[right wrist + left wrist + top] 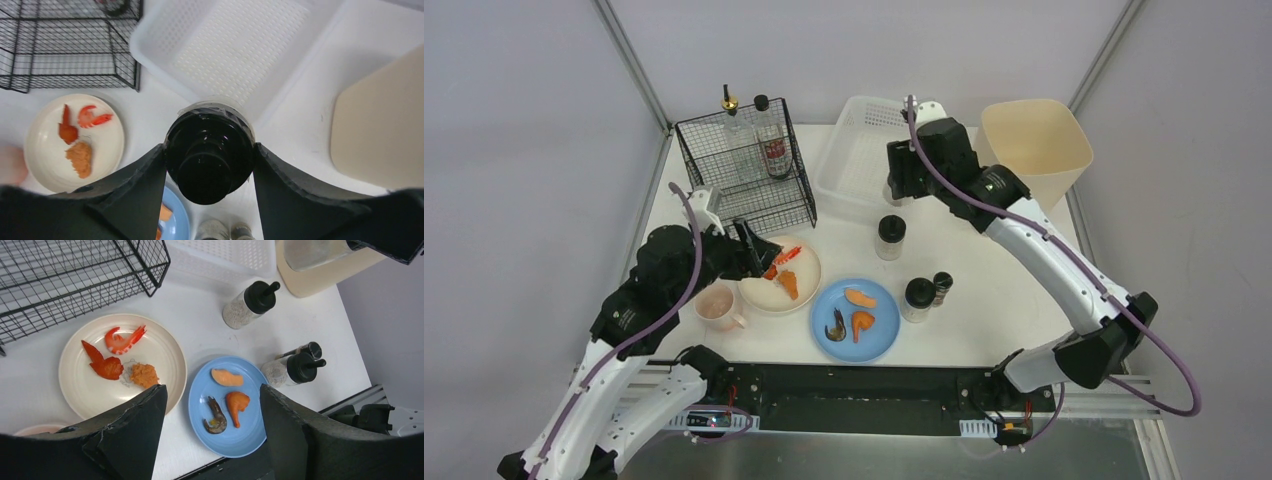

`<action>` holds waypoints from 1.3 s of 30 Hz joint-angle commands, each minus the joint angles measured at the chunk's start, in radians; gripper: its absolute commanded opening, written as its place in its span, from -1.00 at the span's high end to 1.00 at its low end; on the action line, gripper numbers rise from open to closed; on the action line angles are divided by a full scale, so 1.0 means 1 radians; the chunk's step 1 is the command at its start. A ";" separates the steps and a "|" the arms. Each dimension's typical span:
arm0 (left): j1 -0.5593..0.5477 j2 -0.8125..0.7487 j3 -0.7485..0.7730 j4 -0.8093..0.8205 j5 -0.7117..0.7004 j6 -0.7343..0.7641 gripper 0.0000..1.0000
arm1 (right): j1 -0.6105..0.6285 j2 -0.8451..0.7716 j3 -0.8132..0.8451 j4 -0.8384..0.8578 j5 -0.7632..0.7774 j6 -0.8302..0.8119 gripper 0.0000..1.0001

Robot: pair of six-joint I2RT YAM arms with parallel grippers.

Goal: Clear the kitchen counter

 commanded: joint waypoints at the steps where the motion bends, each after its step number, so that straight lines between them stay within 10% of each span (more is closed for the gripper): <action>1: -0.007 -0.055 0.055 -0.043 -0.066 0.030 -0.38 | 0.055 0.070 0.162 0.097 -0.048 -0.007 0.77; 20: -0.007 -0.193 0.015 -0.131 -0.075 0.102 -0.40 | 0.147 0.576 0.731 0.212 -0.185 0.057 0.76; 39: -0.007 -0.339 -0.049 -0.133 -0.107 0.172 -0.41 | 0.162 0.811 0.920 0.405 -0.173 0.061 0.73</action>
